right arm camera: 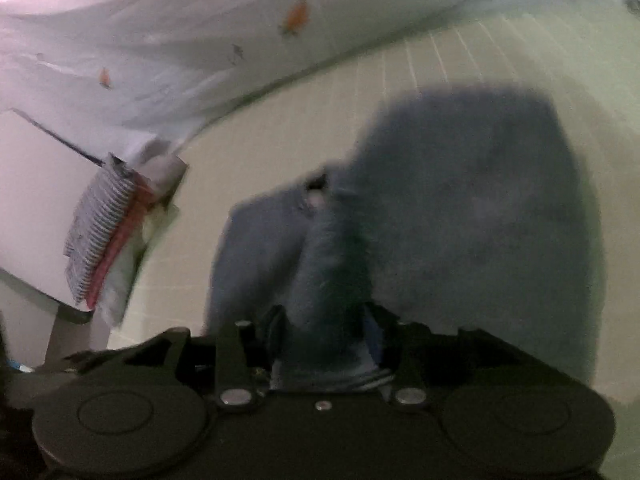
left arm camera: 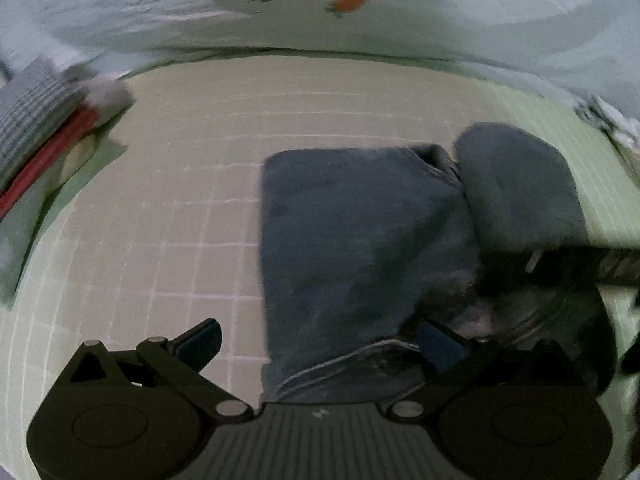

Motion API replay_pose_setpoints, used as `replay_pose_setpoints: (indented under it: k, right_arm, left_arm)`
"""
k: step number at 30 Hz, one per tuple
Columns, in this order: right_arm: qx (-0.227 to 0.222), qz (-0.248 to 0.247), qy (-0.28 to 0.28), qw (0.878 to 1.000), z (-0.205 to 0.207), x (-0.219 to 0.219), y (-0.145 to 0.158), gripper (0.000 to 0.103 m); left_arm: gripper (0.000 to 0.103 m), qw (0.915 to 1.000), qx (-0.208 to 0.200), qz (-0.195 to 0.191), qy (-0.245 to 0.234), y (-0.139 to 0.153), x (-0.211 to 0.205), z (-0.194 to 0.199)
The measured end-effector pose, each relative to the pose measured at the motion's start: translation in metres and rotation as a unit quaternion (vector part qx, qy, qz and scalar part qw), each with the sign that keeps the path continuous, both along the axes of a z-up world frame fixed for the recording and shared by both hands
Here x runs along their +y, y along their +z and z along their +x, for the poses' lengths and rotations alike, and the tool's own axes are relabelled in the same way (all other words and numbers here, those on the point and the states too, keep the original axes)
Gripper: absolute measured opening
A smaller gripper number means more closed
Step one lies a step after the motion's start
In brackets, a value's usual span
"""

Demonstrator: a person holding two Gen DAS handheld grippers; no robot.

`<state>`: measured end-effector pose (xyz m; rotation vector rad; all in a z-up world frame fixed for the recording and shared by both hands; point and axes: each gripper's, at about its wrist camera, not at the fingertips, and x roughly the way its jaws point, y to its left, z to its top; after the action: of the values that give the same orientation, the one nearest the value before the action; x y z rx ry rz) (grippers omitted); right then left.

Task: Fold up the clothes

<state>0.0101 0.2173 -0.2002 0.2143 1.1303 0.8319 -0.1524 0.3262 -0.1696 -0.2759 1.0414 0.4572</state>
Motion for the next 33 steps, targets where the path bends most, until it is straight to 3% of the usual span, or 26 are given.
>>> replay_pose_setpoints:
  k: [2, 4, 7, 9, 11, 14, 18, 23, 24, 25, 26, 27, 30, 33]
  right_arm:
    - [-0.007, 0.012, 0.008, 1.0, -0.003, -0.005, 0.01, 0.053]
    - [-0.015, 0.029, -0.014, 0.999, -0.005, -0.023, 0.02, 0.081]
    - [-0.04, 0.053, -0.067, 0.996, -0.009, -0.055, 0.037, 0.092]
    - [-0.057, 0.044, -0.115, 0.991, -0.008, -0.08, 0.042, 0.099]
    - [-0.071, 0.021, -0.158, 0.985, -0.006, -0.104, 0.042, 0.099]
    - [-0.056, -0.001, -0.202, 0.978, -0.002, -0.13, 0.033, 0.099]
    - [-0.024, -0.001, -0.239, 0.971, 0.001, -0.152, 0.022, 0.099]
    - [-0.017, -0.012, -0.245, 0.969, 0.009, -0.164, 0.016, 0.099]
    - [-0.016, -0.014, -0.244, 0.969, 0.01, -0.167, 0.016, 0.099]
    - [-0.014, -0.016, -0.244, 0.969, 0.01, -0.169, 0.015, 0.099]
    - [-0.012, -0.017, -0.245, 0.969, 0.012, -0.17, 0.014, 0.099]
    - [-0.009, -0.018, -0.245, 0.969, 0.014, -0.171, 0.012, 0.099]
    - [-0.006, -0.018, -0.246, 0.969, 0.018, -0.173, 0.009, 0.099]
    - [-0.004, -0.019, -0.243, 0.97, 0.016, -0.169, 0.008, 0.099]
  left_arm:
    - [0.103, 0.9999, -0.009, 0.002, 0.012, 0.005, 0.002, -0.004]
    - [0.103, 0.9995, -0.026, -0.001, 0.016, 0.012, 0.003, -0.002]
    - [0.103, 0.9983, -0.055, -0.011, 0.019, 0.022, 0.003, 0.003]
    - [0.102, 0.9961, -0.086, -0.018, 0.013, 0.03, -0.003, 0.011]
    - [0.101, 0.9935, -0.11, -0.028, -0.007, 0.035, -0.012, 0.022]
    - [0.088, 0.9903, -0.115, -0.044, -0.064, 0.031, -0.032, 0.048]
    - [0.068, 0.9896, -0.087, -0.06, -0.098, 0.014, -0.055, 0.08]
    - [0.067, 0.9876, -0.05, -0.111, -0.099, -0.014, -0.064, 0.106]
    - [0.059, 0.9879, -0.043, -0.114, -0.096, -0.018, -0.066, 0.108]
    - [0.05, 0.9888, -0.04, -0.106, -0.097, -0.019, -0.069, 0.109]
    - [0.027, 0.9898, -0.037, -0.094, -0.1, -0.018, -0.074, 0.109]
    - [0.011, 0.9901, -0.037, -0.081, -0.108, -0.015, -0.079, 0.109]
    - [0.008, 0.9871, -0.056, -0.037, -0.145, -0.001, -0.098, 0.103]
    - [0.007, 0.979, -0.09, 0.005, -0.183, 0.023, -0.119, 0.092]
